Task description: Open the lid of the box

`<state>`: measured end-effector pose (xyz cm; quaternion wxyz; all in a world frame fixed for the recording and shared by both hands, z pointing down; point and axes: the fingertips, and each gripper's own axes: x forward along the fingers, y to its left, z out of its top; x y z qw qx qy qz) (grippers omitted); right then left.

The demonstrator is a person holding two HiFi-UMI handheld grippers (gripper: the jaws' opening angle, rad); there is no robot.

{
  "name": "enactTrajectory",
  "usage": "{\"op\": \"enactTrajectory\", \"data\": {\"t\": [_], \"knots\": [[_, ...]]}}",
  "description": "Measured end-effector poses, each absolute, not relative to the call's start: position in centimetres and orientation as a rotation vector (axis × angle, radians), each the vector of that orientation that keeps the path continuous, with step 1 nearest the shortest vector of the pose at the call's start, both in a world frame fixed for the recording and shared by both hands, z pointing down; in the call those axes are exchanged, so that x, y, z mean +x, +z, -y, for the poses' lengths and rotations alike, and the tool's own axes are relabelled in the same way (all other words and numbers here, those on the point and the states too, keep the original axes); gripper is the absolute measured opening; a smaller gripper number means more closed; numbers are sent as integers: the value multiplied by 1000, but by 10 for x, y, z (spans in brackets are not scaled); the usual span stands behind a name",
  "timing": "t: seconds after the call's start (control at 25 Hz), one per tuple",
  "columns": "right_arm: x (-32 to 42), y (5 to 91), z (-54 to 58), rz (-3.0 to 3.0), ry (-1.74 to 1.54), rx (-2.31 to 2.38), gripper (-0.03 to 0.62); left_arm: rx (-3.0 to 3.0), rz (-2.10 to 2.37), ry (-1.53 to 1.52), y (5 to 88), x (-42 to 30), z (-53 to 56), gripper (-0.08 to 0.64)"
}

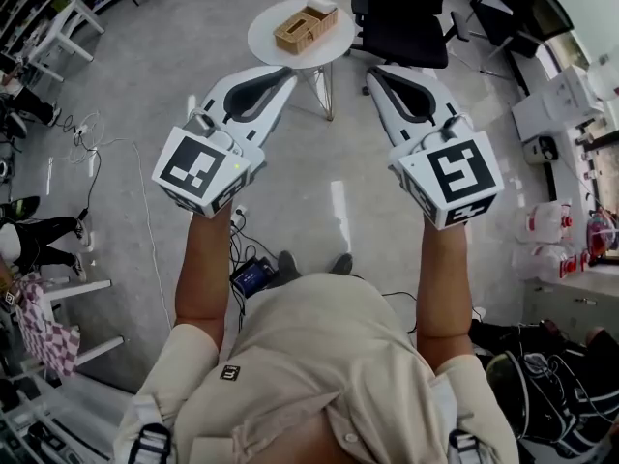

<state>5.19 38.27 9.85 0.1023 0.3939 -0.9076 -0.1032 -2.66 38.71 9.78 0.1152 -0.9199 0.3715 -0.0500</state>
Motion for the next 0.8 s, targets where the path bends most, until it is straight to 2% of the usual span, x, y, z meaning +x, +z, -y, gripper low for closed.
{"op": "enactTrajectory", "data": {"t": [0.32, 0.8], "knots": [[82, 107, -362, 2735, -250, 1123, -8, -2691, -1114, -185, 107, 7, -370, 20], [78, 124, -289, 2652, -208, 1209, -8, -2754, -1017, -163, 122, 3, -287, 20]]}}
